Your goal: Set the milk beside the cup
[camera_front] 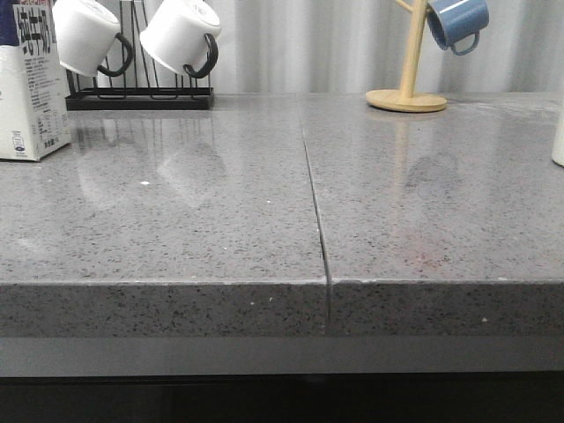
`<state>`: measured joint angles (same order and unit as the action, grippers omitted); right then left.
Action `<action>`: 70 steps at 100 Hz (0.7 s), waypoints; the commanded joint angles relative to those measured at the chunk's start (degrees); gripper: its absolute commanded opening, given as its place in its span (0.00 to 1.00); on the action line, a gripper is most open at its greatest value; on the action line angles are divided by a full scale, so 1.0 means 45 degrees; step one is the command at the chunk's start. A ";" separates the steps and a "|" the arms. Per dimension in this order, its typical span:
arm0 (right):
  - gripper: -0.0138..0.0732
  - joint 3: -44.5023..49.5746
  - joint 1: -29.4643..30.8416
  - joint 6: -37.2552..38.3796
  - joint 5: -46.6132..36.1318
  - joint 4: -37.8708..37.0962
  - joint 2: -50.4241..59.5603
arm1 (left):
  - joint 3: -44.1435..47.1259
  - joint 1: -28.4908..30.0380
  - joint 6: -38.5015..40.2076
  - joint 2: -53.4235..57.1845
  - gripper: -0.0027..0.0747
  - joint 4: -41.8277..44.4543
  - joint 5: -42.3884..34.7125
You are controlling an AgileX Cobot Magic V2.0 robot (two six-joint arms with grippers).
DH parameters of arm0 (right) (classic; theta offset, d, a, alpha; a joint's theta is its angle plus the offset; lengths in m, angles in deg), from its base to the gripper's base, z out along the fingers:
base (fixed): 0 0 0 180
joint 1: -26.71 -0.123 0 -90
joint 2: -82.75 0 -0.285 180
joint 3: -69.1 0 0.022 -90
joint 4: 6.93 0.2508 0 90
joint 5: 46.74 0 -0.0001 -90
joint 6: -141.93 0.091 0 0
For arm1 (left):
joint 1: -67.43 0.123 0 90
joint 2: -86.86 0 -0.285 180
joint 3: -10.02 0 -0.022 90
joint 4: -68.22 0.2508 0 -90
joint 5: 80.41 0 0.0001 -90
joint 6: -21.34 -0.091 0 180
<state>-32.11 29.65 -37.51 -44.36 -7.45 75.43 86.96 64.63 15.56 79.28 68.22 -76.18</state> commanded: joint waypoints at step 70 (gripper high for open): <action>0.10 -0.4815 0.0052 -0.0031 0.3749 0.0514 -0.3437 | 0.0573 0.0003 0.0015 0.0403 0.01 0.0000 -0.0940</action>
<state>-51.12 29.65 -37.40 -24.35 -5.87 64.40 86.96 64.63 15.56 79.28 68.22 -76.18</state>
